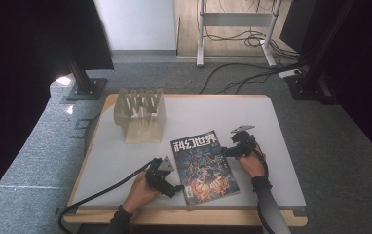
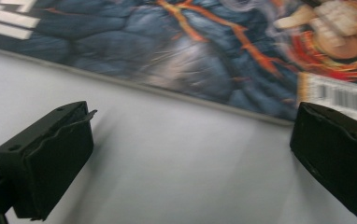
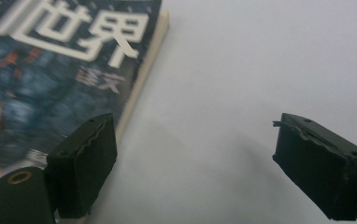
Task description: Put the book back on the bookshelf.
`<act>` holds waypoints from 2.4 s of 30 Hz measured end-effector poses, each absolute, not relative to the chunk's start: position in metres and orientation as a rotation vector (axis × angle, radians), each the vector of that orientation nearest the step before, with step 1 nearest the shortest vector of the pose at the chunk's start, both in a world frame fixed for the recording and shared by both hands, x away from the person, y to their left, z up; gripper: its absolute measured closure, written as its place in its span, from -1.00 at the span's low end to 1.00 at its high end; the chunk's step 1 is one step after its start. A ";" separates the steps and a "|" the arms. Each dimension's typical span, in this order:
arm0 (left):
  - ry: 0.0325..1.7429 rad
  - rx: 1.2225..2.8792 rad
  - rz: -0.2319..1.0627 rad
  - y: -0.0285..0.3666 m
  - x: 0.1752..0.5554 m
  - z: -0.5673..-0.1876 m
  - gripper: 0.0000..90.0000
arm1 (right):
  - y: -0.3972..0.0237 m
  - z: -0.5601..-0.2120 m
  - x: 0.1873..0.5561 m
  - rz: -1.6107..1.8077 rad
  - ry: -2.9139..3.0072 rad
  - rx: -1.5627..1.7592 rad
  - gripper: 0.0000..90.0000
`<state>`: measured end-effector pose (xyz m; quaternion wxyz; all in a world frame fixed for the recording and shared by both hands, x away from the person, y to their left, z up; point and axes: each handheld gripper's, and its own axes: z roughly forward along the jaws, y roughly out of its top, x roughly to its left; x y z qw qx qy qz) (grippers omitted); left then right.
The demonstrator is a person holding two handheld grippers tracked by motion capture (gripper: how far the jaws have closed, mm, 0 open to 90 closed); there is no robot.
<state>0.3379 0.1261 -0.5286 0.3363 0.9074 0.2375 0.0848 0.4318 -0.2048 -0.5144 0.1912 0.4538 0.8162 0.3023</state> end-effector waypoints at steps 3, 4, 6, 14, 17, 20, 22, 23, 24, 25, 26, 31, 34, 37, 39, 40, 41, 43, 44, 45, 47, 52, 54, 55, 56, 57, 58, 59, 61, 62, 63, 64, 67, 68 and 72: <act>0.675 2.350 0.242 0.130 0.347 -0.529 -1.00 | -0.205 -0.509 0.429 0.908 2.292 1.283 -0.75; 0.685 2.346 0.243 0.130 0.349 -0.529 -1.00 | -0.203 -0.508 0.429 0.943 2.302 1.287 -0.76; 0.691 2.347 0.248 0.129 0.351 -0.529 -1.00 | -0.196 -0.509 0.429 1.081 2.345 1.340 -0.71; 0.694 2.345 0.245 0.129 0.352 -0.529 -1.00 | -0.176 -0.521 0.438 1.176 2.406 1.417 -0.43; 0.696 2.345 0.243 0.129 0.353 -0.529 -1.00 | -0.172 -0.520 0.438 1.191 2.385 1.457 -0.36; 0.694 2.344 0.240 0.129 0.353 -0.529 -1.00 | -0.174 -0.521 0.436 1.200 2.368 1.487 -0.33; 0.693 2.344 0.239 0.129 0.353 -0.529 -1.00 | -0.178 -0.520 0.431 1.211 2.372 1.502 -0.27; 0.694 2.344 0.238 0.129 0.353 -0.529 -1.00 | -0.178 -0.520 0.431 1.211 2.372 1.502 -0.27; 0.693 2.344 0.239 0.129 0.353 -0.529 -1.00 | -0.179 -0.520 0.429 1.209 2.378 1.505 -0.24; 0.693 2.344 0.239 0.129 0.353 -0.529 -1.00 | -0.181 -0.520 0.426 1.209 2.383 1.503 -0.21; 0.693 2.344 0.239 0.129 0.353 -0.529 -1.00 | -0.183 -0.519 0.423 1.205 2.395 1.501 -0.19; 0.693 2.345 0.240 0.129 0.353 -0.529 -1.00 | -0.192 -0.512 0.414 1.255 2.408 1.485 -0.04; 0.692 2.345 0.245 0.128 0.353 -0.529 -1.00 | -0.190 -0.509 0.419 1.267 2.394 1.477 0.00; 0.691 2.345 0.246 0.128 0.353 -0.529 -1.00 | -0.185 -0.511 0.430 1.281 2.365 1.474 0.00; 0.691 2.345 0.245 0.128 0.353 -0.529 -1.00 | -0.181 -0.515 0.436 1.288 2.355 1.493 0.03; 0.692 2.344 0.245 0.128 0.353 -0.529 -1.00 | -0.180 -0.517 0.437 1.279 2.354 1.499 0.04; 0.691 2.344 0.244 0.128 0.353 -0.529 -1.00 | -0.179 -0.520 0.438 1.265 2.349 1.502 0.06; 0.692 2.344 0.244 0.128 0.353 -0.529 -1.00 | -0.181 -0.521 0.435 1.264 2.352 1.514 0.10; 0.692 2.344 0.244 0.128 0.353 -0.529 -1.00 | -0.183 -0.521 0.433 1.276 2.360 1.519 0.14; 0.693 2.344 0.244 0.128 0.353 -0.529 -1.00 | -0.185 -0.521 0.430 1.294 2.369 1.522 0.18; 0.693 2.344 0.243 0.128 0.353 -0.529 -1.00 | -0.190 -0.521 0.426 1.350 2.401 1.529 0.30; 0.692 2.345 0.246 0.128 0.353 -0.529 -1.00 | -0.183 -0.512 0.431 1.339 2.432 1.465 0.38; 0.692 2.345 0.245 0.128 0.353 -0.529 -1.00 | -0.176 -0.510 0.436 1.316 2.452 1.427 0.41; 0.692 2.345 0.245 0.128 0.353 -0.529 -1.00 | -0.172 -0.509 0.439 1.285 2.469 1.408 0.44; 0.692 2.345 0.245 0.128 0.353 -0.529 -1.00 | -0.168 -0.509 0.440 1.247 2.486 1.385 0.52; 0.692 2.345 0.245 0.128 0.353 -0.529 -1.00 | -0.165 -0.508 0.440 1.207 2.500 1.358 0.57; 0.692 2.345 0.245 0.128 0.353 -0.529 -1.00 | -0.163 -0.505 0.440 1.186 2.510 1.335 0.66; 0.692 2.345 0.245 0.128 0.353 -0.529 -1.00 | -0.163 -0.503 0.438 1.196 2.509 1.325 0.73; 0.692 2.345 0.244 0.128 0.353 -0.529 -1.00 | -0.162 -0.493 0.433 1.225 2.519 1.279 0.80; 0.693 2.344 0.244 0.128 0.353 -0.529 -1.00 | -0.161 -0.487 0.429 1.225 2.529 1.239 0.81; 0.695 2.343 0.241 0.128 0.353 -0.529 -1.00 | -0.159 -0.482 0.426 1.223 2.530 1.208 0.82; 0.695 2.343 0.240 0.128 0.353 -0.529 -1.00 | -0.157 -0.478 0.424 1.219 2.534 1.189 0.82; 0.697 2.341 0.237 0.129 0.353 -0.529 -1.00 | -0.152 -0.466 0.417 1.229 2.538 1.120 0.82; 0.697 2.343 0.235 0.129 0.354 -0.529 -1.00 | -0.151 -0.462 0.414 1.238 2.537 1.108 0.82; 0.710 2.335 0.188 0.133 0.357 -0.526 -1.00 | -0.149 -0.451 0.406 1.291 2.511 1.062 0.82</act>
